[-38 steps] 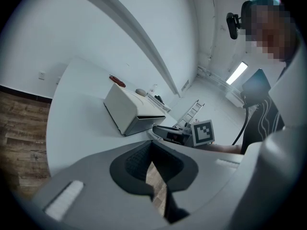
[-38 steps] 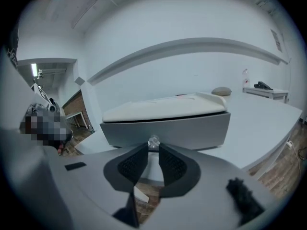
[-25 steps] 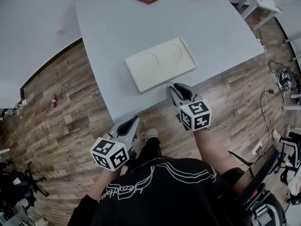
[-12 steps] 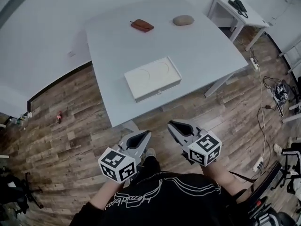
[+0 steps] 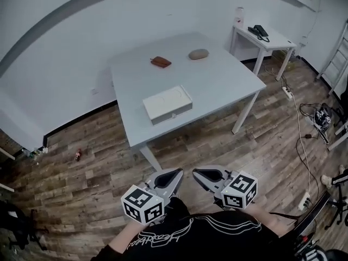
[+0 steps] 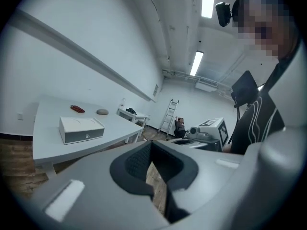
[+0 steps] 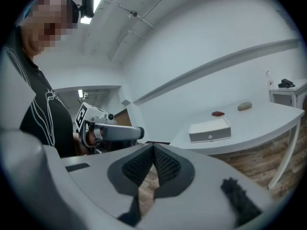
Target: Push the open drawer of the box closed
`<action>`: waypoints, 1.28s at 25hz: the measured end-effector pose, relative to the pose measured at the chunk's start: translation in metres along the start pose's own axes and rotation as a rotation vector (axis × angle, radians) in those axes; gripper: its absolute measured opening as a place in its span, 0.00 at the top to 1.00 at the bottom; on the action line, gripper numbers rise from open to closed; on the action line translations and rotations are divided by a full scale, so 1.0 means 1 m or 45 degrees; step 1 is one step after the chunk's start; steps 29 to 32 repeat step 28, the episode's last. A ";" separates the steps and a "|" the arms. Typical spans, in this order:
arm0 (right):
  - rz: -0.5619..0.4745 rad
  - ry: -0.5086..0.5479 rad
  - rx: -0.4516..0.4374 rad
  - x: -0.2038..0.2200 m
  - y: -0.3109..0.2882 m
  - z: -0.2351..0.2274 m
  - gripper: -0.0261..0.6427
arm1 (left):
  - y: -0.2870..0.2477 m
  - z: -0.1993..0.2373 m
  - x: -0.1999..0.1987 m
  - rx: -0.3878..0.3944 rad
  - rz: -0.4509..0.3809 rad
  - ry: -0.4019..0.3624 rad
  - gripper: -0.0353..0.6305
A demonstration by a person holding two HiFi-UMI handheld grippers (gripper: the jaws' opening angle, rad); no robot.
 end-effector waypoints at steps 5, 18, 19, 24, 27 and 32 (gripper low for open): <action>-0.049 -0.008 -0.003 -0.001 0.028 0.024 0.95 | 0.016 -0.034 -0.005 -0.010 -0.036 -0.047 0.94; -0.125 0.006 0.012 0.003 0.071 0.053 0.95 | 0.026 -0.082 -0.002 -0.002 -0.044 -0.126 0.94; -0.132 0.004 0.014 0.002 0.073 0.054 0.95 | 0.027 -0.083 -0.002 -0.001 -0.044 -0.128 0.94; -0.143 -0.015 0.018 0.001 0.078 0.060 0.95 | 0.029 -0.087 0.001 0.001 -0.046 -0.111 0.94; -0.144 -0.021 0.020 0.002 0.086 0.064 0.95 | 0.030 -0.094 0.002 0.003 -0.046 -0.101 0.94; -0.146 -0.023 0.020 0.002 0.088 0.065 0.95 | 0.031 -0.097 0.003 0.003 -0.046 -0.098 0.94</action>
Point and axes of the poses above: the fingertips, and each gripper's own axes: y backward along the fingers, z to its left, x out of its underside, the point moved 10 cm from there along y, backward along the fingers, and after that the axes turned 3 degrees about x, right-handed, at the moved point
